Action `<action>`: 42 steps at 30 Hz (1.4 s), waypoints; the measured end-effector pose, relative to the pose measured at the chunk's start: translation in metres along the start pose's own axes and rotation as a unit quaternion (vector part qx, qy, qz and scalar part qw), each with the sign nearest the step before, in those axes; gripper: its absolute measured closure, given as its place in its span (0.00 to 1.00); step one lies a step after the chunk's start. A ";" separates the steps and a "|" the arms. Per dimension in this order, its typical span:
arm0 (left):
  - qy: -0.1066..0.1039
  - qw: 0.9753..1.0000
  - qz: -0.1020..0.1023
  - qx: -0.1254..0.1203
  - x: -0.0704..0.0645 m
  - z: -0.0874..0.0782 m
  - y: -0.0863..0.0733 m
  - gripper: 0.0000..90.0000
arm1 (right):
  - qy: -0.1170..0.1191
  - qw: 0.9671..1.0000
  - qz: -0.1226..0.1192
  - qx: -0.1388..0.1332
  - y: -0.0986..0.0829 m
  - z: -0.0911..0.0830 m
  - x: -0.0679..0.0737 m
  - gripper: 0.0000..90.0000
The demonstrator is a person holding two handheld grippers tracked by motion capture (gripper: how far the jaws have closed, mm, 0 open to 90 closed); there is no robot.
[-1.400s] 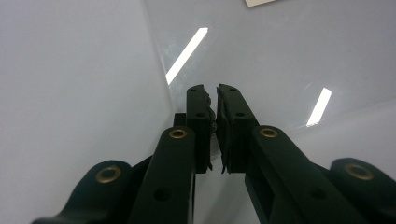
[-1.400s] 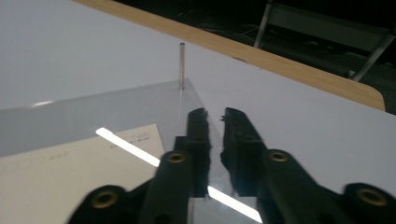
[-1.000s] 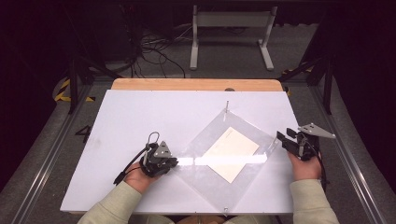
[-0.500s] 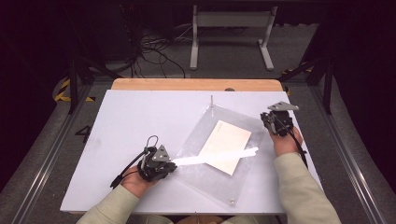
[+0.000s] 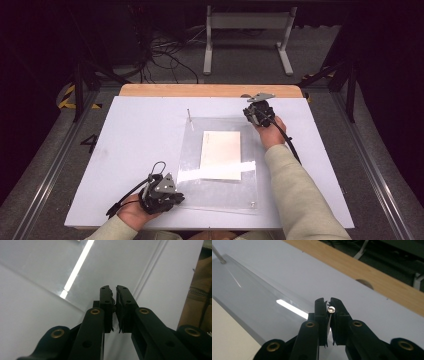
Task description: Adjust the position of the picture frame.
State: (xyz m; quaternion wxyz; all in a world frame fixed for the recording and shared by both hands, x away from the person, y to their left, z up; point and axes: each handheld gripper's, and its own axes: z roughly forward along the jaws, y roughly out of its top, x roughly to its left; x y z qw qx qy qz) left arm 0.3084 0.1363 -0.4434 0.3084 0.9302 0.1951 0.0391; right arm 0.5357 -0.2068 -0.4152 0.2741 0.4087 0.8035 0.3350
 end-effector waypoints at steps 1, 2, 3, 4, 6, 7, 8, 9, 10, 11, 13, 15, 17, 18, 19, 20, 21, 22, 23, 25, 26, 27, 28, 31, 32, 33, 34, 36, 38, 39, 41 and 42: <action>-0.004 1.000 -0.005 -0.003 0.000 0.000 0.000 0.93 | 0.001 1.000 0.008 0.013 -0.001 0.006 0.001 0.92; -0.006 1.000 -0.006 -0.004 0.001 0.000 -0.001 0.93 | -0.001 1.000 0.015 0.019 -0.003 0.010 0.001 0.92; -0.006 1.000 -0.007 -0.006 0.001 0.000 -0.001 0.93 | 0.005 1.000 0.027 0.010 -0.005 0.010 -0.001 0.93; -0.006 1.000 -0.005 -0.004 0.001 0.000 -0.001 0.93 | 0.013 0.999 0.034 0.007 -0.006 0.010 -0.003 0.93; -0.007 1.000 -0.004 -0.004 0.001 0.000 0.000 0.93 | 0.012 1.000 0.025 0.010 -0.006 0.008 -0.003 0.92; -0.008 1.000 -0.002 -0.006 0.001 0.001 0.000 0.93 | 0.013 1.000 0.025 0.010 -0.006 0.007 -0.003 0.92; -0.011 1.000 0.003 -0.006 0.001 0.001 0.000 0.93 | 0.014 0.999 0.030 0.007 -0.006 0.004 -0.004 0.90; -0.012 1.000 0.008 -0.009 0.001 0.002 0.000 0.93 | 0.014 0.999 0.035 0.002 -0.006 0.001 -0.005 0.88; -0.015 1.000 0.009 -0.010 0.000 0.002 0.000 0.93 | 0.013 0.999 0.044 -0.007 -0.007 -0.003 -0.006 0.87; -0.020 1.000 0.008 -0.013 -0.001 0.003 0.000 0.93 | 0.015 0.998 0.051 -0.015 -0.007 -0.007 -0.007 0.86; -0.016 1.000 0.011 -0.010 -0.003 0.003 0.000 0.93 | 0.027 0.997 0.068 -0.031 -0.010 -0.020 -0.010 0.82; -0.016 1.000 0.014 -0.008 -0.003 0.002 0.000 0.93 | 0.056 0.995 0.071 -0.047 -0.018 -0.040 -0.008 0.80; -0.020 1.000 0.012 -0.013 -0.002 0.003 -0.001 0.93 | 0.092 0.993 0.053 -0.051 -0.028 -0.058 -0.002 0.80; -0.021 1.000 0.011 -0.014 -0.001 0.003 -0.001 0.93 | 0.119 0.991 0.042 -0.052 -0.036 -0.069 0.003 0.81; -0.022 1.000 0.004 -0.018 -0.002 0.003 -0.001 0.93 | 0.152 0.987 0.029 -0.053 -0.045 -0.081 0.009 0.80; -0.022 1.000 0.005 -0.017 -0.001 0.003 -0.001 0.93 | 0.188 0.981 0.011 -0.051 -0.055 -0.093 0.017 0.79; -0.024 1.000 0.006 -0.017 -0.001 0.003 -0.001 0.93 | 0.211 0.976 -0.023 -0.041 -0.070 -0.107 0.029 0.80; -0.023 1.000 0.005 -0.016 -0.001 0.003 -0.001 0.93 | 0.216 0.975 -0.042 -0.037 -0.079 -0.116 0.037 0.81; -0.023 1.000 0.004 -0.018 -0.001 0.003 -0.001 0.93 | 0.224 0.972 -0.058 -0.032 -0.092 -0.126 0.046 0.81; -0.025 1.000 -0.001 -0.019 -0.001 0.003 -0.001 0.93 | 0.255 0.964 -0.065 -0.026 -0.119 -0.144 0.062 0.80; -0.025 1.000 0.000 -0.018 0.000 0.003 -0.001 0.93 | 0.264 0.962 -0.064 -0.020 -0.129 -0.149 0.068 0.79; -0.024 1.000 -0.003 -0.020 -0.001 0.003 -0.001 0.93 | 0.265 0.962 -0.067 -0.010 -0.137 -0.154 0.074 0.79; -0.023 1.000 -0.002 -0.020 -0.001 0.003 -0.001 0.93 | 0.265 0.961 -0.075 -0.003 -0.144 -0.159 0.079 0.79; -0.028 0.999 -0.001 -0.022 0.000 0.004 -0.002 0.93 | 0.278 0.957 -0.087 0.001 -0.156 -0.171 0.089 0.78; -0.030 0.999 -0.001 -0.021 0.001 0.003 -0.002 0.93 | 0.278 0.956 -0.092 0.003 -0.158 -0.173 0.092 0.78; -0.033 0.999 -0.002 -0.025 0.002 0.004 -0.002 0.93 | 0.279 0.955 -0.098 0.006 -0.160 -0.173 0.094 0.77; -0.034 0.999 -0.004 -0.024 0.002 0.003 -0.003 0.93 | 0.279 0.955 -0.099 0.007 -0.160 -0.173 0.095 0.77; -0.035 0.999 -0.003 -0.025 0.003 0.003 -0.003 0.93 | 0.278 0.955 -0.102 0.009 -0.160 -0.171 0.096 0.78; -0.039 0.999 -0.003 -0.027 0.003 0.004 -0.003 0.93 | 0.283 0.953 -0.103 0.017 -0.162 -0.166 0.098 0.91; -0.039 0.999 -0.003 -0.028 0.002 0.004 -0.003 0.93 | 0.277 0.954 -0.109 0.017 -0.162 -0.167 0.100 0.91; -0.042 0.999 -0.003 -0.028 0.003 0.003 -0.003 0.93 | 0.264 0.957 -0.118 0.019 -0.162 -0.170 0.103 0.92; -0.046 0.999 -0.003 -0.026 0.002 0.003 -0.003 0.93 | 0.264 0.957 -0.119 0.019 -0.162 -0.170 0.104 0.92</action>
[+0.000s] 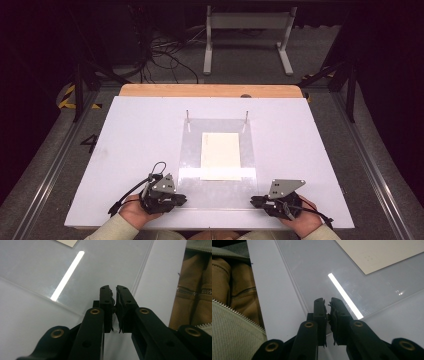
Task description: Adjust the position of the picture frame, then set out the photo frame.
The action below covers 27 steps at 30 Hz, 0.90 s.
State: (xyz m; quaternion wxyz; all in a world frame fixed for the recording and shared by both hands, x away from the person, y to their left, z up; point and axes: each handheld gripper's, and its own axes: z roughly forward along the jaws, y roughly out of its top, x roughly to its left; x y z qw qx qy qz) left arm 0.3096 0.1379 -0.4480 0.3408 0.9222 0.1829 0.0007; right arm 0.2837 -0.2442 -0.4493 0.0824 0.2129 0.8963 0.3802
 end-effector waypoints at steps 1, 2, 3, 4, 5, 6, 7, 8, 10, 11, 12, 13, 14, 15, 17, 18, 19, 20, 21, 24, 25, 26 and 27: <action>-0.006 1.000 0.001 0.003 -0.001 0.000 0.000 0.93 | 0.001 1.000 0.000 0.002 0.000 0.000 0.001 0.92; -0.015 1.000 0.005 0.006 -0.003 0.000 0.000 0.93 | 0.005 1.000 -0.002 0.005 0.000 -0.001 0.003 0.92; -0.015 1.000 0.005 0.006 -0.003 0.000 0.000 0.93 | 0.005 1.000 -0.002 0.005 0.000 -0.001 0.003 0.92; -0.023 1.000 0.007 0.009 -0.005 0.000 0.000 0.93 | 0.008 1.000 -0.006 0.009 -0.001 -0.003 0.005 0.92; -0.025 1.000 0.009 0.013 -0.007 -0.001 -0.001 0.93 | 0.012 1.000 -0.009 0.013 -0.001 -0.004 0.008 0.92; -0.030 0.999 0.011 0.011 -0.008 -0.001 -0.001 0.93 | 0.014 1.000 -0.012 0.016 -0.002 -0.006 0.011 0.92; -0.036 0.999 0.015 0.015 -0.012 -0.001 -0.002 0.93 | 0.016 1.000 -0.016 0.018 -0.003 -0.007 0.017 0.92; -0.039 0.999 0.016 0.017 -0.013 -0.002 -0.003 0.93 | 0.016 1.000 -0.017 0.020 -0.004 -0.008 0.019 0.92; -0.039 0.999 0.018 0.017 -0.015 -0.002 -0.003 0.93 | 0.019 0.999 -0.019 0.022 -0.005 -0.010 0.022 0.92; -0.039 0.999 0.016 0.017 -0.017 -0.002 -0.003 0.93 | 0.021 0.999 -0.020 0.023 -0.005 -0.010 0.022 0.92; -0.039 0.999 0.016 0.017 -0.017 -0.002 -0.003 0.93 | 0.021 0.999 -0.020 0.023 -0.005 -0.010 0.022 0.92; -0.040 0.999 0.016 0.019 -0.018 -0.002 -0.003 0.93 | 0.024 0.999 -0.019 0.024 -0.005 -0.010 0.022 0.91; -0.040 0.999 0.020 0.019 -0.018 -0.002 -0.003 0.93 | 0.027 0.999 -0.016 0.025 -0.005 -0.011 0.022 0.91; -0.043 0.999 0.020 0.019 -0.018 -0.002 -0.003 0.93 | 0.031 0.999 -0.014 0.026 -0.006 -0.011 0.021 0.91; -0.044 0.999 0.021 0.019 -0.018 -0.001 -0.003 0.93 | 0.033 0.999 -0.012 0.026 -0.006 -0.011 0.020 0.91; -0.047 0.998 0.022 0.019 -0.018 -0.001 -0.003 0.93 | 0.039 0.999 -0.009 0.026 -0.006 -0.011 0.020 0.91; -0.050 0.998 0.020 0.019 -0.017 -0.001 -0.003 0.92 | 0.042 0.999 -0.002 0.027 -0.005 -0.012 0.019 0.90; -0.059 0.998 0.019 0.021 -0.016 -0.001 -0.002 0.90 | 0.050 0.998 0.002 0.022 -0.005 -0.013 0.017 0.86; -0.058 0.998 0.020 0.023 -0.015 -0.002 -0.002 0.87 | 0.053 0.998 0.008 0.017 -0.005 -0.014 0.015 0.82; -0.065 0.998 0.018 -0.002 -0.015 -0.005 0.000 0.81 | 0.044 0.999 0.023 -0.003 -0.004 -0.018 0.010 0.73; -0.061 0.998 0.016 -0.016 -0.014 -0.007 0.001 0.79 | 0.037 0.999 0.027 -0.007 -0.004 -0.019 0.009 0.69; -0.060 0.998 0.014 -0.024 -0.014 -0.009 0.002 0.77 | 0.026 0.999 0.035 -0.015 -0.004 -0.021 0.007 0.65; -0.051 0.998 0.011 -0.036 -0.012 -0.011 0.002 0.76 | 0.021 0.999 0.040 -0.021 -0.004 -0.022 0.006 0.62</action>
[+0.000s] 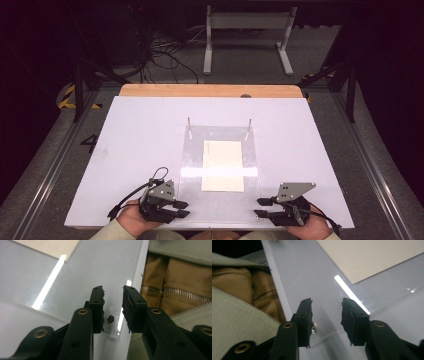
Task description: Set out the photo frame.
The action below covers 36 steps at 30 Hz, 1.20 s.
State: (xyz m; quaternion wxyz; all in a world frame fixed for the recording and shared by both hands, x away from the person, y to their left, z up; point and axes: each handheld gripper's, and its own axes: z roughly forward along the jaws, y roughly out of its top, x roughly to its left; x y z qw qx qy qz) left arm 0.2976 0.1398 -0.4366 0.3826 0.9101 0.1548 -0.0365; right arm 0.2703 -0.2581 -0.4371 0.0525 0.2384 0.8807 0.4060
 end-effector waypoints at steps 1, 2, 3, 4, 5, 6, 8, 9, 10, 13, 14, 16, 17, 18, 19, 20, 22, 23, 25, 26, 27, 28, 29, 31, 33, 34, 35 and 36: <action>0.004 1.000 -0.005 -0.007 0.001 -0.001 0.000 0.75 | -0.005 1.000 0.011 -0.009 0.001 -0.002 -0.002 0.58; 0.014 1.000 -0.007 -0.015 0.002 -0.003 0.001 0.73 | -0.005 1.000 0.016 -0.015 0.002 -0.003 -0.004 0.56; 0.025 0.999 -0.011 -0.026 0.004 -0.005 0.001 0.73 | -0.006 0.999 0.021 -0.023 0.002 -0.004 -0.006 0.53; 0.028 0.999 -0.016 -0.034 0.006 -0.006 0.002 0.72 | -0.010 0.999 0.021 -0.032 0.003 -0.006 -0.008 0.49; 0.038 0.998 -0.020 -0.042 0.008 -0.007 0.003 0.71 | -0.013 0.999 0.020 -0.037 0.003 -0.007 -0.008 0.48; 0.048 0.997 -0.026 -0.051 0.010 -0.008 0.004 0.69 | -0.017 0.999 0.017 -0.042 0.004 -0.008 -0.009 0.45; 0.066 0.995 -0.035 -0.063 0.015 -0.009 0.005 0.69 | -0.028 0.998 0.013 -0.050 0.006 -0.009 -0.010 0.43; 0.079 0.994 -0.035 -0.065 0.017 -0.009 0.006 0.69 | -0.031 0.998 0.014 -0.050 0.008 -0.009 -0.012 0.42; 0.093 0.993 -0.035 -0.066 0.019 -0.010 0.006 0.69 | -0.031 0.998 0.015 -0.054 0.010 -0.009 -0.013 0.42; 0.120 0.988 -0.047 -0.079 0.027 -0.012 0.008 0.68 | -0.038 0.998 0.012 -0.052 0.017 -0.006 -0.017 0.42; 0.128 0.987 -0.052 -0.086 0.030 -0.013 0.008 0.67 | -0.042 0.998 0.011 -0.052 0.020 -0.005 -0.018 0.41; 0.132 0.985 -0.060 -0.096 0.038 -0.015 0.010 0.65 | -0.052 0.997 0.008 -0.054 0.027 -0.003 -0.022 0.39; 0.136 0.983 -0.067 -0.102 0.042 -0.015 0.011 0.65 | -0.058 0.997 0.007 -0.055 0.030 -0.002 -0.023 0.39; 0.139 0.982 -0.068 -0.105 0.045 -0.015 0.011 0.64 | -0.066 0.996 0.005 -0.057 0.034 -0.001 -0.026 0.39; 0.145 0.981 -0.073 -0.108 0.048 -0.015 0.012 0.63 | -0.069 0.996 0.003 -0.059 0.037 0.000 -0.027 0.39; 0.147 0.980 -0.077 -0.110 0.051 -0.014 0.013 0.63 | -0.076 0.995 0.003 -0.061 0.040 0.001 -0.029 0.39; 0.149 0.979 -0.080 -0.114 0.054 -0.014 0.014 0.63 | -0.086 0.994 0.005 -0.069 0.046 0.002 -0.034 0.39; 0.152 0.979 -0.077 -0.115 0.054 -0.014 0.015 0.62 | -0.087 0.994 0.006 -0.072 0.048 0.002 -0.037 0.39; 0.156 0.977 -0.079 -0.120 0.054 -0.014 0.015 0.62 | -0.080 0.993 0.016 -0.079 0.052 0.004 -0.044 0.37; 0.159 0.977 -0.076 -0.121 0.054 -0.015 0.014 0.62 | -0.077 0.993 0.023 -0.087 0.053 0.005 -0.047 0.36; 0.160 0.976 -0.078 -0.124 0.054 -0.016 0.014 0.62 | -0.075 0.992 0.029 -0.094 0.054 0.006 -0.051 0.36; 0.163 0.975 -0.080 -0.128 0.054 -0.017 0.013 0.61 | -0.076 0.992 0.034 -0.096 0.055 0.007 -0.055 0.36; 0.163 0.974 -0.086 -0.131 0.055 -0.018 0.012 0.61 | -0.079 0.991 0.037 -0.099 0.056 0.007 -0.058 0.37; 0.167 0.972 -0.096 -0.135 0.057 -0.020 0.009 0.60 | -0.090 0.990 0.036 -0.102 0.058 0.008 -0.062 0.38; 0.168 0.970 -0.105 -0.141 0.059 -0.021 0.006 0.59 | -0.103 0.989 0.031 -0.102 0.060 0.009 -0.064 0.41; 0.170 0.968 -0.111 -0.145 0.060 -0.021 0.004 0.58 | -0.106 0.989 0.029 -0.099 0.062 0.009 -0.065 0.44; 0.168 0.968 -0.118 -0.147 0.060 -0.022 0.003 0.57 | -0.112 0.989 0.026 -0.093 0.065 0.009 -0.066 0.48; 0.170 0.967 -0.117 -0.147 0.061 -0.022 0.002 0.57 | -0.121 0.989 0.023 -0.088 0.067 0.009 -0.068 0.52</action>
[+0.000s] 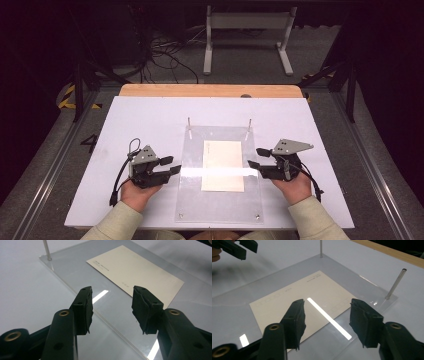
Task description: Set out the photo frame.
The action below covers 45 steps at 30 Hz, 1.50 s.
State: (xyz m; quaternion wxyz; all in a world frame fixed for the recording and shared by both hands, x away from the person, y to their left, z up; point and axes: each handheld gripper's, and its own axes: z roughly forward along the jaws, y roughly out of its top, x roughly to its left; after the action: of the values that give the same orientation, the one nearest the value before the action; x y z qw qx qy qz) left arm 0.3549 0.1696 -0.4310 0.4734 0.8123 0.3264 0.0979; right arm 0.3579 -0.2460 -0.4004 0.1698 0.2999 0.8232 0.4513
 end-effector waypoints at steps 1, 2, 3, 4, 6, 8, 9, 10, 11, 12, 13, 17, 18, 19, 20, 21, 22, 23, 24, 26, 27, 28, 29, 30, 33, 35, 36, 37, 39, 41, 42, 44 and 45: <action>0.002 1.000 -0.001 0.002 0.000 -0.001 -0.001 0.57 | -0.002 1.000 0.000 0.000 0.001 0.001 -0.001 0.54; 0.002 1.000 0.000 -0.003 0.000 -0.002 -0.002 0.57 | -0.005 1.000 0.002 -0.003 0.003 0.002 -0.004 0.57; 0.000 1.000 0.000 -0.003 0.000 -0.004 -0.003 0.57 | -0.008 1.000 0.005 -0.002 0.005 0.003 -0.007 0.60; 0.000 1.000 -0.001 -0.005 0.000 -0.005 -0.004 0.57 | -0.005 1.000 0.009 -0.001 0.007 0.005 -0.011 0.65; 0.003 1.000 0.006 -0.007 -0.001 -0.008 -0.007 0.57 | -0.010 1.000 0.011 0.000 0.010 0.008 -0.016 0.72; 0.002 1.000 0.007 -0.006 -0.002 -0.011 -0.009 0.57 | -0.015 1.000 0.013 -0.003 0.014 0.010 -0.021 0.77; 0.002 1.000 0.007 -0.006 -0.002 -0.011 -0.009 0.57 | -0.015 1.000 0.013 -0.003 0.014 0.010 -0.021 0.77; 0.003 1.000 0.008 -0.006 -0.002 -0.012 -0.010 0.57 | -0.019 1.000 0.015 -0.003 0.016 0.010 -0.024 0.77; 0.004 1.000 0.010 -0.007 -0.003 -0.013 -0.011 0.57 | -0.030 0.999 0.019 -0.007 0.021 0.011 -0.030 0.74; 0.006 1.000 0.013 -0.007 -0.003 -0.014 -0.011 0.57 | -0.034 0.999 0.023 -0.010 0.023 0.011 -0.033 0.73; 0.007 1.000 0.011 -0.006 -0.003 -0.015 -0.012 0.57 | -0.039 0.999 0.023 -0.008 0.026 0.012 -0.035 0.72; 0.013 1.000 0.012 -0.004 -0.003 -0.017 -0.015 0.57 | -0.051 0.998 0.026 -0.013 0.031 0.015 -0.039 0.74; 0.016 1.000 0.006 -0.004 -0.003 -0.019 -0.016 0.57 | -0.048 0.998 0.039 -0.014 0.038 0.018 -0.045 0.73; 0.016 1.000 0.006 -0.004 -0.003 -0.019 -0.016 0.57 | -0.052 0.998 0.033 -0.013 0.041 0.020 -0.046 0.71; 0.018 1.000 0.004 -0.004 -0.003 -0.020 -0.018 0.57 | -0.057 0.998 0.028 -0.012 0.044 0.022 -0.047 0.69; 0.018 1.000 0.005 -0.003 -0.002 -0.021 -0.018 0.57 | -0.064 0.998 0.026 -0.011 0.048 0.024 -0.049 0.66; 0.018 1.000 0.005 -0.003 -0.002 -0.021 -0.018 0.57 | -0.064 0.998 0.026 -0.011 0.048 0.024 -0.049 0.66; 0.018 1.000 0.007 -0.004 -0.002 -0.021 -0.018 0.57 | -0.081 0.996 0.026 -0.011 0.054 0.029 -0.054 0.59; 0.020 1.000 0.008 -0.004 -0.002 -0.021 -0.018 0.57 | -0.081 0.996 0.026 -0.011 0.054 0.029 -0.054 0.59; 0.019 1.000 0.006 -0.003 -0.001 -0.021 -0.018 0.57 | -0.093 0.995 0.031 -0.013 0.058 0.034 -0.060 0.57; 0.018 1.000 0.005 -0.003 -0.001 -0.020 -0.018 0.57 | -0.095 0.995 0.036 -0.012 0.060 0.036 -0.063 0.57; 0.017 1.000 0.007 -0.002 -0.001 -0.020 -0.018 0.57 | -0.097 0.994 0.040 -0.009 0.061 0.038 -0.067 0.58; 0.015 1.000 0.006 -0.002 -0.001 -0.020 -0.019 0.57 | -0.101 0.994 0.045 -0.004 0.062 0.041 -0.070 0.58; 0.015 1.000 0.006 -0.002 -0.001 -0.020 -0.019 0.57 | -0.102 0.994 0.045 -0.002 0.062 0.044 -0.074 0.59; 0.014 1.000 0.004 -0.002 -0.001 -0.019 -0.019 0.57 | -0.103 0.994 0.046 0.005 0.061 0.053 -0.081 0.65; 0.014 1.000 0.008 -0.001 0.000 -0.019 -0.018 0.56 | -0.105 0.993 0.051 0.015 0.057 0.059 -0.085 0.69; 0.015 1.000 0.010 0.001 0.000 -0.019 -0.018 0.56 | -0.103 0.993 0.055 0.017 0.056 0.061 -0.086 0.71; 0.013 1.000 0.011 0.002 0.000 -0.018 -0.018 0.56 | -0.104 0.993 0.059 0.021 0.054 0.064 -0.088 0.72; 0.009 1.000 0.004 0.001 -0.002 -0.017 -0.019 0.56 | -0.107 0.992 0.064 0.026 0.051 0.068 -0.090 0.74; 0.008 1.000 0.005 0.002 -0.002 -0.017 -0.019 0.56 | -0.109 0.991 0.066 0.030 0.049 0.073 -0.092 0.75; 0.010 1.000 0.009 0.003 -0.002 -0.017 -0.019 0.56 | -0.110 0.991 0.068 0.032 0.048 0.075 -0.093 0.76; 0.008 1.000 0.009 0.003 -0.002 -0.017 -0.019 0.56 | -0.110 0.991 0.069 0.036 0.047 0.079 -0.095 0.76; 0.007 1.000 0.009 0.003 -0.002 -0.017 -0.019 0.56 | -0.113 0.990 0.071 0.039 0.045 0.082 -0.095 0.77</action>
State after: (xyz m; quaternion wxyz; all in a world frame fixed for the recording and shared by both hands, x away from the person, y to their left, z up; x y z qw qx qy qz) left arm 0.3375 0.1868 -0.4378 0.4672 0.8162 0.3226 0.1074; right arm 0.4911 -0.2365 -0.4053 0.2173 0.4136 0.7922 0.3927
